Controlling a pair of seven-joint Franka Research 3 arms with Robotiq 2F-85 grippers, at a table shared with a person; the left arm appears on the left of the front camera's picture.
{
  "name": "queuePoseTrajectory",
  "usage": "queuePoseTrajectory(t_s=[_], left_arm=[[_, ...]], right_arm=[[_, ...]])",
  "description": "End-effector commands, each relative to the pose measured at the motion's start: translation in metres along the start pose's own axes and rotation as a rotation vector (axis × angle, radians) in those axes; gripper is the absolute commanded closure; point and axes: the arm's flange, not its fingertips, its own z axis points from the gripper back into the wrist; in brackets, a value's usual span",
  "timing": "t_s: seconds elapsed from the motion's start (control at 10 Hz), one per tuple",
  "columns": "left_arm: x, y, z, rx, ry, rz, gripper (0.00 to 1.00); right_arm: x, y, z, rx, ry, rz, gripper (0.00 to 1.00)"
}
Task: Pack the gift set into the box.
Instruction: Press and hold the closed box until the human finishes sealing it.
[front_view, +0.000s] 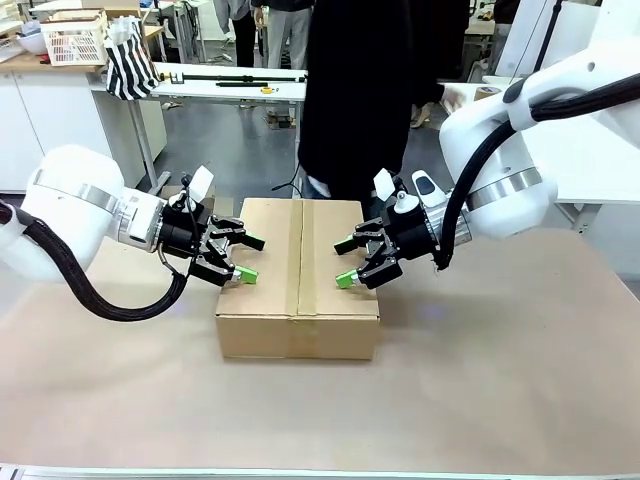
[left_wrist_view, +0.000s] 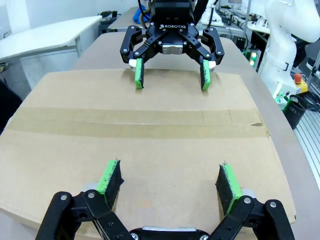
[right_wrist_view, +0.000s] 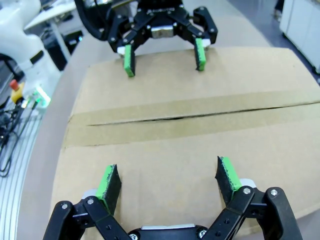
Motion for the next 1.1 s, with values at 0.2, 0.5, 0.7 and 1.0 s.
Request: queuePoseTrajectory(t_s=[0.2,0.5,0.7,1.0], left_arm=[[-0.0012,-0.0011,-0.0003,-0.001,0.0,-0.011,0.0],[-0.0012,-0.0011,-0.0003,-0.001,0.0,-0.011,0.0],[-0.0012,-0.0011,-0.0003,-0.001,0.0,-0.011,0.0],[-0.0012,-0.0011,-0.0003,-0.001,0.0,-0.011,0.0]], right_arm=[[-0.0051,0.0017,-0.0011,-0.005,-0.005,-0.018,0.0],[-0.0051,0.0017,-0.0011,-0.005,-0.005,-0.018,0.0],[-0.0051,0.0017,-0.0011,-0.005,-0.005,-0.018,0.0],[-0.0051,0.0017,-0.0011,-0.005,-0.005,-0.018,0.0]])
